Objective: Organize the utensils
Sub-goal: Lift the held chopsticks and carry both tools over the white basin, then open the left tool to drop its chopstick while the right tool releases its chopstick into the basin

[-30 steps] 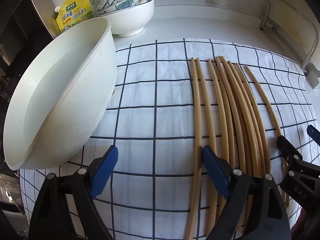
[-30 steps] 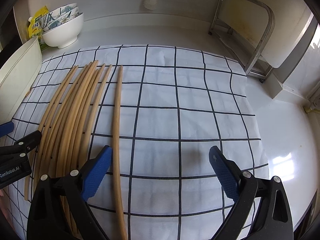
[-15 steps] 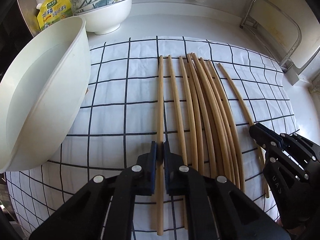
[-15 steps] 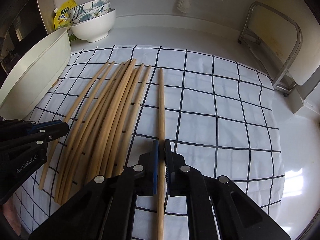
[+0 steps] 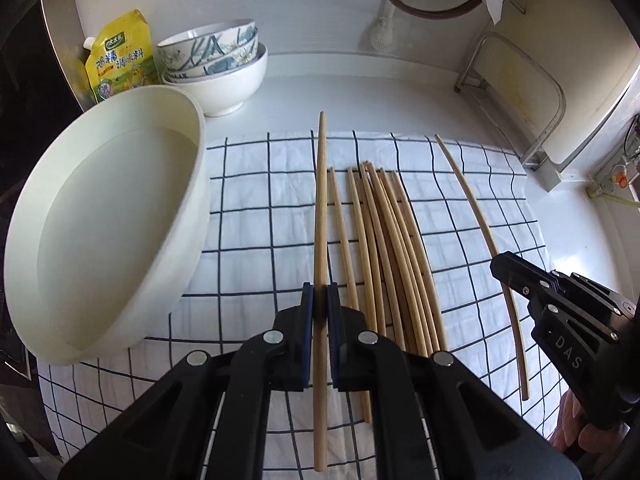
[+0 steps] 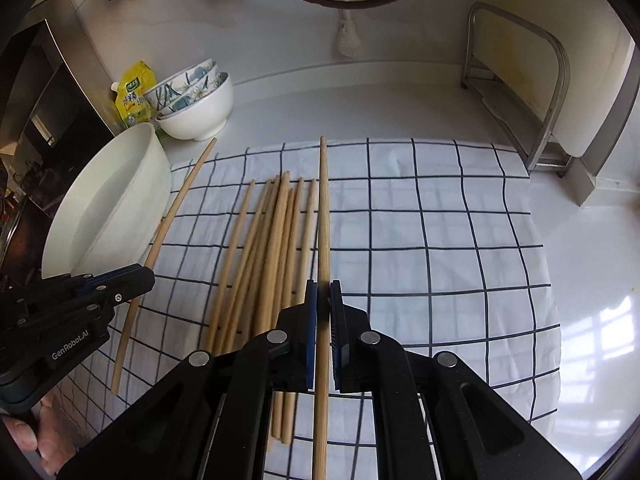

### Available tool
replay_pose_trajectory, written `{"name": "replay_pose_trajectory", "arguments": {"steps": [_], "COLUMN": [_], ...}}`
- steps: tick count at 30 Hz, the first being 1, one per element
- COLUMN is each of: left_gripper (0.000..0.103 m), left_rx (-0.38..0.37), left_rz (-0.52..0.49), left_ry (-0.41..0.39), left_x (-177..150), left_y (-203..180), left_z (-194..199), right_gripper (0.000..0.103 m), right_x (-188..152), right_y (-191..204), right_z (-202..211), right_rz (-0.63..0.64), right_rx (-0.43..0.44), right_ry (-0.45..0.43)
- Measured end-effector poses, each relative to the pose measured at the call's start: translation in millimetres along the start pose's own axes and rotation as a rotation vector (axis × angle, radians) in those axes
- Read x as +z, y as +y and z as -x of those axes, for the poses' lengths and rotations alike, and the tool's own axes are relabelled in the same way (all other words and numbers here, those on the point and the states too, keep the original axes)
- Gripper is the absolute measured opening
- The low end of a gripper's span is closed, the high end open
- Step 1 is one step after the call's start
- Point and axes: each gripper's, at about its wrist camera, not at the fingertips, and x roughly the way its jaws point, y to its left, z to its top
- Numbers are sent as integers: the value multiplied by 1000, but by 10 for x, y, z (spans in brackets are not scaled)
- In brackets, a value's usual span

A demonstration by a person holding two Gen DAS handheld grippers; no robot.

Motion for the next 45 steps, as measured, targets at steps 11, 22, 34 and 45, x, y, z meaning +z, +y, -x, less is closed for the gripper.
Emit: {"name": "replay_pose_trajectory", "arguments": {"steps": [11,22,34,45], "left_gripper": [7,8,8,26], "left_rx": [46,135,124,127], "left_rz": [82,211,258,266], "left_ry": [-111,-112,-28,3], "left_x": [295,338,262,192], "left_y": [862,2006,2444,2476], "left_z": [432,359,-3,-108], "right_gripper": [6,6,6,13], "right_x": [512,921,958,850], "right_y": [1068,2228,2606,2487], "right_z": [-9,-693,-1337,-1469], "right_rz": [97,211,204,168], "right_rx": [130,228,242,204], "right_ry": [-59,29,164,203]}}
